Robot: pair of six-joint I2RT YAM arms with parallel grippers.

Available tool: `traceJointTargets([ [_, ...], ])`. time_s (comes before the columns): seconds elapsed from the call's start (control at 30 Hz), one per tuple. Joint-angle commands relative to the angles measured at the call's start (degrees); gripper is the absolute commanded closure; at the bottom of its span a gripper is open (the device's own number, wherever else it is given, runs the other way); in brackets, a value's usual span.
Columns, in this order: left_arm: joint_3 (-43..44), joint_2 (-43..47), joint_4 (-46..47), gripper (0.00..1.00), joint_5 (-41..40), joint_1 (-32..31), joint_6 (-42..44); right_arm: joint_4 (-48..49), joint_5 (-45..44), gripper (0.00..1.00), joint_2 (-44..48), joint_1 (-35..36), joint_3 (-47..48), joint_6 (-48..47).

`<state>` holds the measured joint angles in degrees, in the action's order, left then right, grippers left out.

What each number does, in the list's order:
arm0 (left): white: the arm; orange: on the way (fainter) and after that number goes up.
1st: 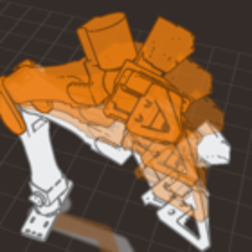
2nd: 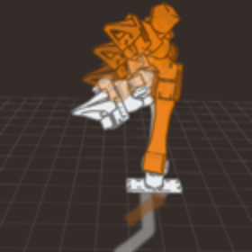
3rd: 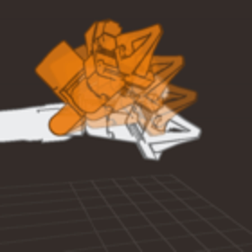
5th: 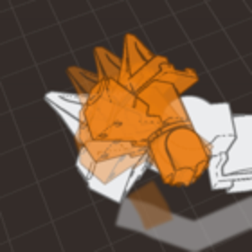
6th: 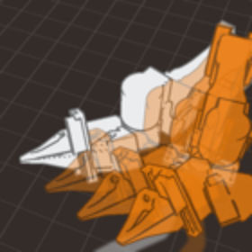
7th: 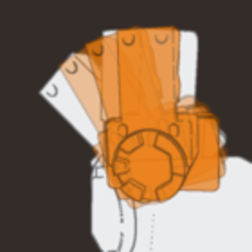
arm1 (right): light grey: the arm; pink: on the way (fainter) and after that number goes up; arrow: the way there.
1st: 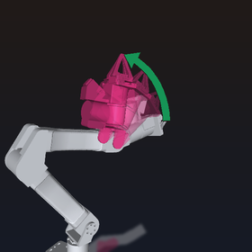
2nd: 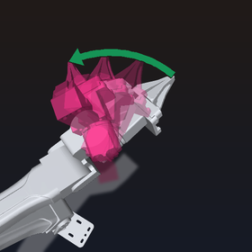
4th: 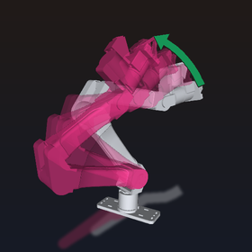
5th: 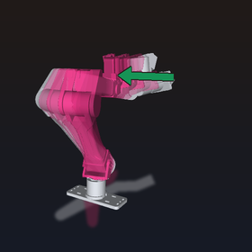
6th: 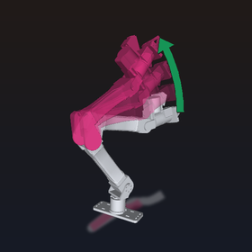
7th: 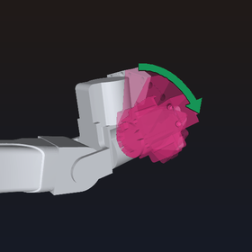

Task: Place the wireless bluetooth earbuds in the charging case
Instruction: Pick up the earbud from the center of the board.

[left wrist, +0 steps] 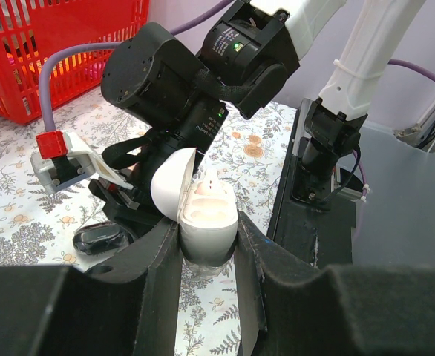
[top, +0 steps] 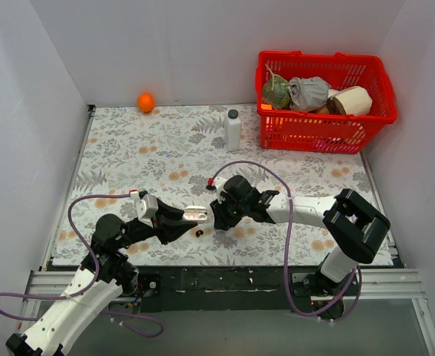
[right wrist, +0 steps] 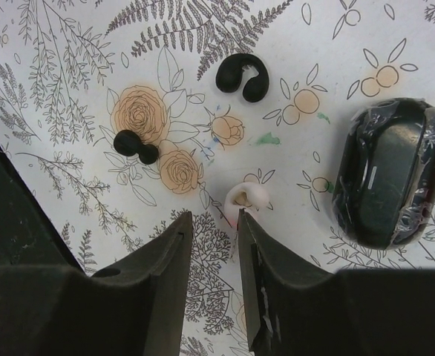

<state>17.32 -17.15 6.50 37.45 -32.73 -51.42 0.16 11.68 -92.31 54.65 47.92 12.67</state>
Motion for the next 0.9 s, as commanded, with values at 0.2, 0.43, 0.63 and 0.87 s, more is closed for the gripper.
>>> traceJointTargets([
  [0.2,-0.2,-0.2,0.8,1.00,-0.5,0.0,-0.1,-0.1,-4.9,0.61,-0.2,0.1,-0.3,0.4],
  [0.43,-0.2,0.0,0.9,1.00,-0.5,-0.1,-0.1,-0.1,-6.4,0.60,-0.3,0.1,0.0,0.5],
  [0.63,-0.2,-0.1,0.9,1.00,-0.5,-0.1,-0.2,-0.1,-6.8,0.58,1.3,0.1,0.4,0.4],
  [0.87,-0.3,0.0,1.1,1.00,-0.5,-0.1,-0.2,-1.9,-5.4,0.55,2.4,1.7,3.7,0.1],
])
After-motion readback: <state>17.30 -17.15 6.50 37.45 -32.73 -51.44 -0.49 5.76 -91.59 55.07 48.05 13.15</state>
